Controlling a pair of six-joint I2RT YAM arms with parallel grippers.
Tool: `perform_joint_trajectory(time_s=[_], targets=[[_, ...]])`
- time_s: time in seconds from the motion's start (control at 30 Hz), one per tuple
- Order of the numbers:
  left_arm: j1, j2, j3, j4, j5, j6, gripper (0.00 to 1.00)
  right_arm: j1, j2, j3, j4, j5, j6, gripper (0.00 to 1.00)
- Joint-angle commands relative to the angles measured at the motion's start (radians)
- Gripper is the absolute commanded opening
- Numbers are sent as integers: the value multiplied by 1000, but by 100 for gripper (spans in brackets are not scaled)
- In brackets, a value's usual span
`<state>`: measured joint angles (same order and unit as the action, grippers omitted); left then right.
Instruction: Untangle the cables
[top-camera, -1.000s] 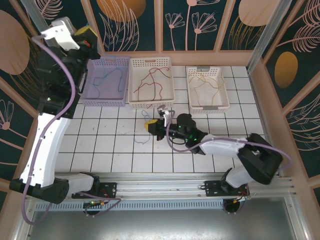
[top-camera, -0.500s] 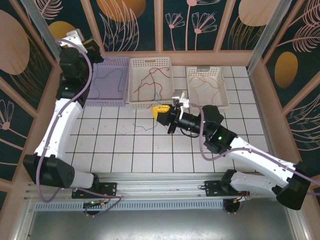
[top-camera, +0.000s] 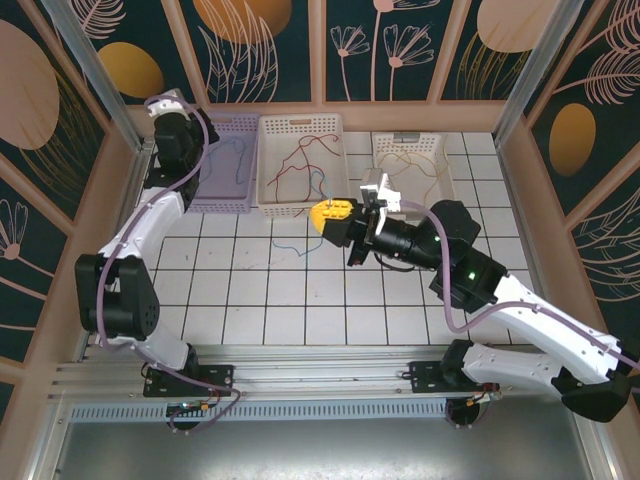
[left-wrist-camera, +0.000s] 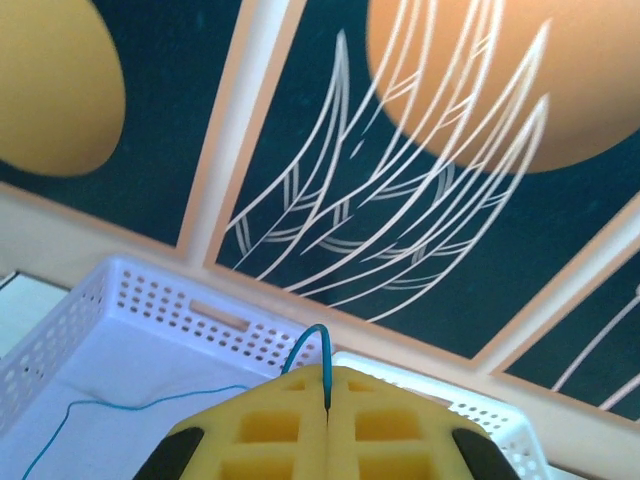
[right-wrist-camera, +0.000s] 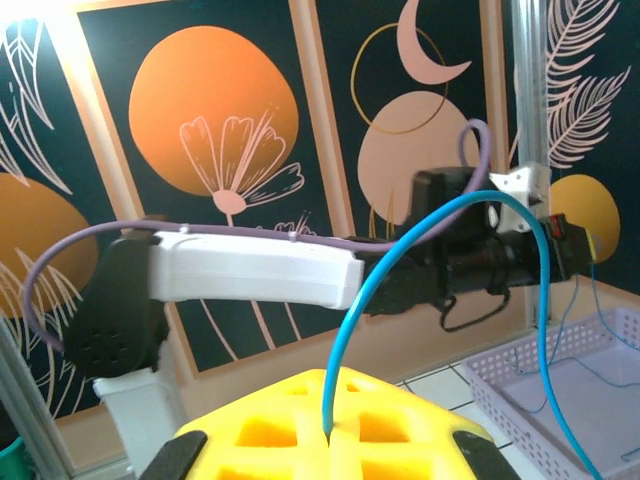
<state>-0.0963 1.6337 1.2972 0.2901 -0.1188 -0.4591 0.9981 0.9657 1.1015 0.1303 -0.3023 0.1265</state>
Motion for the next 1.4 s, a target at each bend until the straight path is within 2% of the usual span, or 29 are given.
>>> perform_joint_trajectory(time_s=[0.0, 0.33, 0.6, 0.73, 0.8, 0.93, 1.0, 1.03, 1.17, 1.37], targets=[[9, 60, -25, 82, -50, -35, 0, 27, -29, 47, -37, 18, -30, 0], [19, 216, -15, 74, -56, -89, 0, 113, -47, 90, -93, 69, -69, 0], [26, 244, -1, 27, -43, -106, 1, 120, -16, 137, -114, 65, -88, 0], [27, 217, 12, -6, -16, -97, 36, 121, 21, 175, -127, 77, -113, 0], [27, 192, 22, -30, -8, -92, 62, 119, 48, 195, -126, 84, -128, 0], [28, 120, 38, -84, 8, -84, 85, 96, 121, 262, -134, 59, -155, 0], [29, 70, 47, -124, 1, -98, 95, 48, 160, 288, -122, 21, -143, 0], [28, 29, 52, -151, -6, -109, 98, 5, 185, 296, -105, -26, -122, 0], [29, -138, 17, -233, -57, -180, 99, -182, 325, 354, -5, -236, 7, 0], [29, -455, -127, -315, -120, -207, 98, -261, 637, 628, 18, -387, 82, 0]])
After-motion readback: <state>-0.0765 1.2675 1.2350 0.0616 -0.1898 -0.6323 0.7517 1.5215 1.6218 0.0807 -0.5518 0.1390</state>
